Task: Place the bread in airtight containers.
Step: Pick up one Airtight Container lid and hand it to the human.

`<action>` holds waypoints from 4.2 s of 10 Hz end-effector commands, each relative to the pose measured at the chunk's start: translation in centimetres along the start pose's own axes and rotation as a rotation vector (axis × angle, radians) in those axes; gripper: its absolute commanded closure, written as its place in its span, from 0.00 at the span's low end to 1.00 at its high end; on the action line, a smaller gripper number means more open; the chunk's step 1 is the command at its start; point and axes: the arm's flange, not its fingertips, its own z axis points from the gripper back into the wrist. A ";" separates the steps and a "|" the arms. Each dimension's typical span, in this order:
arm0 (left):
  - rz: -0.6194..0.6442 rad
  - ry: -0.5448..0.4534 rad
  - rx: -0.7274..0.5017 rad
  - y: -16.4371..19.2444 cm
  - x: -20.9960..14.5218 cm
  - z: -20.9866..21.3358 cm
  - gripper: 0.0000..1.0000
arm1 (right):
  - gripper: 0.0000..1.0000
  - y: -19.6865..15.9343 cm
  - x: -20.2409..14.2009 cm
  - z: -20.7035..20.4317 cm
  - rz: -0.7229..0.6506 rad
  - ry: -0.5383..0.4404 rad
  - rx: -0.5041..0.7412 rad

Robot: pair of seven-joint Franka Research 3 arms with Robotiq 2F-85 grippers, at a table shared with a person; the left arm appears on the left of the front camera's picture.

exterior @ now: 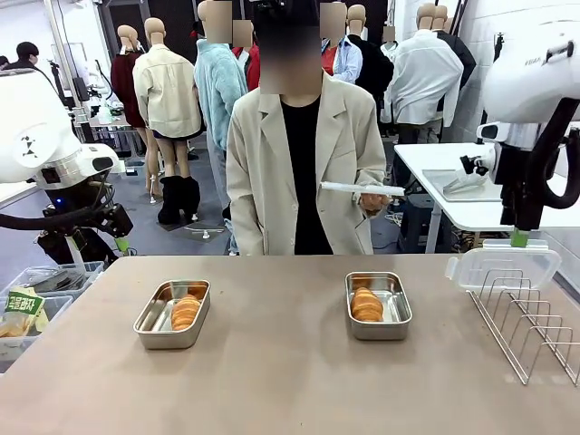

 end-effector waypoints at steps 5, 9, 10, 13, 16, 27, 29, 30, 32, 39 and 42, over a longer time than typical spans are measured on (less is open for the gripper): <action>0.009 -0.002 0.008 0.1 0.0 0.1 0.00 | 0.00 -1.0 -0.6 -1.5 0.024 0.008 -0.014; 0.009 -0.002 0.008 0.1 0.0 0.1 0.00 | 0.00 -1.0 -0.6 -1.5 0.024 0.008 -0.014; 0.009 -0.002 0.008 0.1 0.0 0.1 0.00 | 0.00 -1.0 -0.6 -1.5 0.024 0.008 -0.014; 0.009 -0.002 0.008 0.1 0.0 0.1 0.00 | 0.00 -1.0 -0.6 -1.5 0.024 0.008 -0.014; 0.009 -0.002 0.008 0.1 0.0 0.1 0.00 | 0.00 -1.0 -0.6 -1.5 0.024 0.008 -0.014; 0.009 -0.002 0.008 0.1 0.0 0.1 0.00 | 0.00 -1.0 -0.6 -1.5 0.024 0.008 -0.014; 0.009 -0.002 0.008 0.1 0.0 0.1 0.00 | 0.00 -1.0 -0.6 -1.5 0.024 0.008 -0.014; 0.009 -0.002 0.008 0.1 0.0 0.1 0.00 | 0.00 -1.0 -0.6 -1.5 0.024 0.008 -0.014; 0.009 -0.002 0.008 0.1 0.0 0.1 0.00 | 0.00 -1.0 -0.6 -1.5 0.024 0.008 -0.014; 0.009 -0.002 0.008 0.1 0.0 0.1 0.00 | 0.00 -1.0 -0.6 -1.5 0.024 0.008 -0.014; 0.009 -0.002 0.008 0.1 0.0 0.1 0.00 | 0.00 -1.0 -0.6 -1.5 0.024 0.008 -0.014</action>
